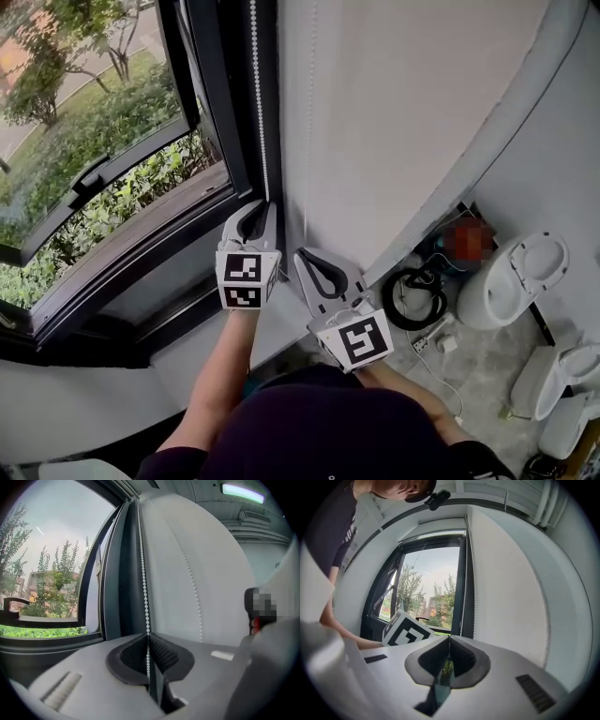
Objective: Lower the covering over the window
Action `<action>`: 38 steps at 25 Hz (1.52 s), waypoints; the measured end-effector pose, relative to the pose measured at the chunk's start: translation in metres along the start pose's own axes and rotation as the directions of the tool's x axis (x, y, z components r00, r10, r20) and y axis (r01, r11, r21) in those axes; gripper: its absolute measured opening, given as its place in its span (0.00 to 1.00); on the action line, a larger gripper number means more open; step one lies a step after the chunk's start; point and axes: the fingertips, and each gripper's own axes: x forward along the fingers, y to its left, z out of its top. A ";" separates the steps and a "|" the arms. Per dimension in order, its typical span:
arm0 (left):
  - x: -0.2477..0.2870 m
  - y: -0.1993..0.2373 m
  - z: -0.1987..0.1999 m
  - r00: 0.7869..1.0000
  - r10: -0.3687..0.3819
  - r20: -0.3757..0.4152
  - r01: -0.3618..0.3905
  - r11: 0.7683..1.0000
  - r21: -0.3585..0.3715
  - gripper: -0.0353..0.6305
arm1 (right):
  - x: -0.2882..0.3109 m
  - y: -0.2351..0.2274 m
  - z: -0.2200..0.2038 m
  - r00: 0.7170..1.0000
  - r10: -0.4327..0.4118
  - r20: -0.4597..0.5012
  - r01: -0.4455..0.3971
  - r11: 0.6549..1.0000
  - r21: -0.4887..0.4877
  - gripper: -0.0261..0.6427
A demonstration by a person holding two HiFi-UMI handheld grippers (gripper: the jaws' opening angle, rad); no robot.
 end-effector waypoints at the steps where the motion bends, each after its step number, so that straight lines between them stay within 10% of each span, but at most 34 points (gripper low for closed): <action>1: -0.004 -0.004 0.000 1.000 -0.007 0.001 0.007 1.000 0.000 0.09 | -0.002 -0.001 0.001 1.000 0.003 0.003 -0.003 1.000 0.002 0.06; 25: -0.140 -0.101 0.005 0.999 -0.027 0.032 0.029 0.997 -0.077 0.09 | -0.053 0.011 0.018 0.964 0.257 0.072 -0.259 0.966 0.023 0.06; 38: -0.168 -0.132 0.012 0.981 -0.172 0.094 0.184 0.974 -0.132 0.09 | -0.070 0.048 0.050 0.811 0.562 0.161 -0.584 0.792 0.176 0.07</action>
